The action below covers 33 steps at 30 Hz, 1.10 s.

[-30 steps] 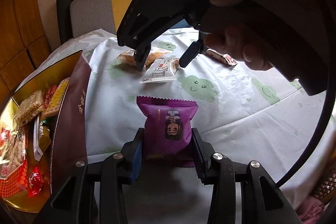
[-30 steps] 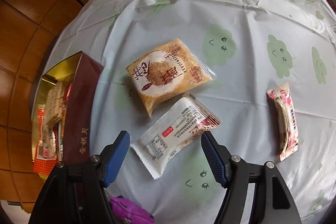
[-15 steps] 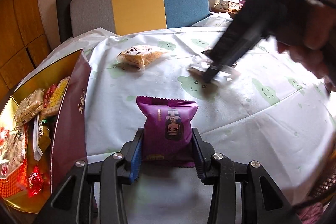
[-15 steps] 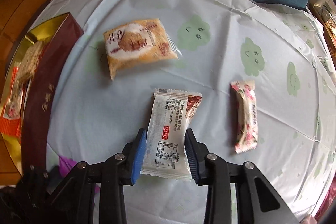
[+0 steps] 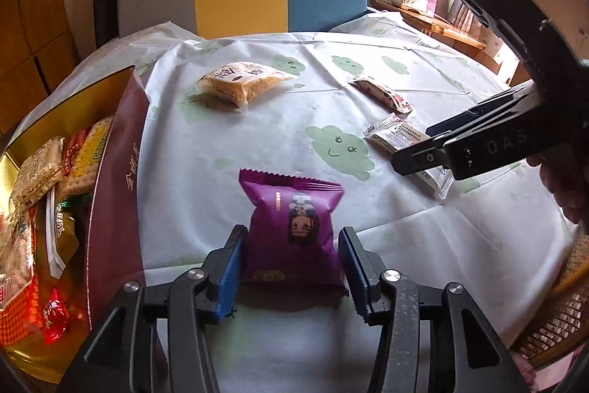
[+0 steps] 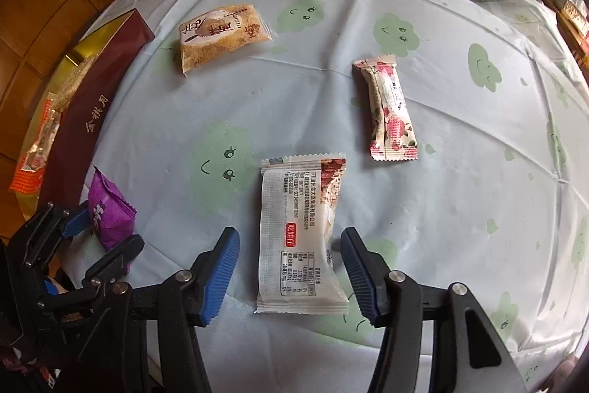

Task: Organize snacks
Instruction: 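Carry the purple bag to the tin with the left tool while the right holds the white packet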

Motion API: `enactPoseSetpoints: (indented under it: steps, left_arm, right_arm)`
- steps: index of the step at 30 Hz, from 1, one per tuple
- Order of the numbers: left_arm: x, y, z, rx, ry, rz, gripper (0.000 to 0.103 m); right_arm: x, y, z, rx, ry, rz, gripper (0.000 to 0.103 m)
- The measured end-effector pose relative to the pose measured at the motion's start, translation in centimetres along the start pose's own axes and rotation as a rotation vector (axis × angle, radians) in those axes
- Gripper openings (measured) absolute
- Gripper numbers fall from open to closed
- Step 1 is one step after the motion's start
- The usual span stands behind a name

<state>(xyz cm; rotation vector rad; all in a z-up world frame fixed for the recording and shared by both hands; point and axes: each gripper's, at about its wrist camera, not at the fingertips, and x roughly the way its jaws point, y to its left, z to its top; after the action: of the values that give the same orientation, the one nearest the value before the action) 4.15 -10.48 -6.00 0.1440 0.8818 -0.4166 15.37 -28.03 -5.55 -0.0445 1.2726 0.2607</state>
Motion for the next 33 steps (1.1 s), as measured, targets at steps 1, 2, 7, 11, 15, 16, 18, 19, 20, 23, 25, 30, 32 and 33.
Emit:
enactPoseSetpoints:
  steps: [1,2,7,11,15,16,18,19,20,23,25,30,32,33]
  left_arm:
    - [-0.1,0.1,0.1,-0.013,0.011,-0.015,0.055]
    - [-0.2,0.2,0.2,-0.028,0.022,-0.03,0.055]
    - [-0.4,0.6,1.1,-0.07,0.06,-0.069,0.055]
    - [-0.7,0.4,1.4,-0.028,0.06,-0.035,0.055]
    - [-0.1,0.1,1.5,0.007,0.087,-0.004,0.042]
    - [0.0,-0.1,1.5,0.017,0.083,0.004,0.041]
    - [0.0,-0.6,1.4,0.034,0.077,0.026,0.04]
    - [0.0,-0.7,1.4,0.036,0.075,0.038,0.04]
    - [0.0,-0.9,1.3,0.038,0.071,0.05,0.04]
    - [0.2,-1.2,1.1,0.051,0.059,0.084,0.04]
    - [0.4,-1.0,1.1,0.043,0.062,0.088,0.04]
    - [0.3,-1.2,0.9,0.044,0.05,0.093,0.039]
    - [0.2,-1.4,0.9,0.054,0.042,0.101,0.039]
    - [0.1,-1.5,0.9,0.056,0.04,0.106,0.038]
  right_arm:
    - [-0.2,0.7,-0.3,-0.017,-0.018,-0.012,0.065]
    - [-0.2,1.0,-0.1,-0.026,-0.023,-0.017,0.065]
    - [-0.6,2.8,0.3,-0.084,-0.042,-0.089,0.041]
    - [-0.5,3.0,0.2,-0.111,-0.03,-0.122,0.033]
    - [-0.2,3.1,0.2,-0.129,-0.019,-0.135,0.034]
    - [-0.4,2.8,0.1,-0.117,-0.016,-0.129,0.034]
    - [-0.4,2.7,0.1,-0.111,-0.014,-0.125,0.034]
    - [-0.4,2.8,0.1,-0.114,-0.014,-0.128,0.035]
    - [-0.3,2.9,0.1,-0.117,-0.012,-0.129,0.036]
    - [0.1,3.0,0.2,-0.124,-0.003,-0.14,0.036]
    - [0.4,3.1,0.2,-0.128,0.003,-0.146,0.037]
    - [0.3,3.2,0.0,-0.138,-0.001,-0.157,0.037]
    - [0.3,3.2,0.0,-0.14,-0.008,-0.165,0.037]
    - [0.4,3.3,0.0,-0.15,-0.011,-0.172,0.037]
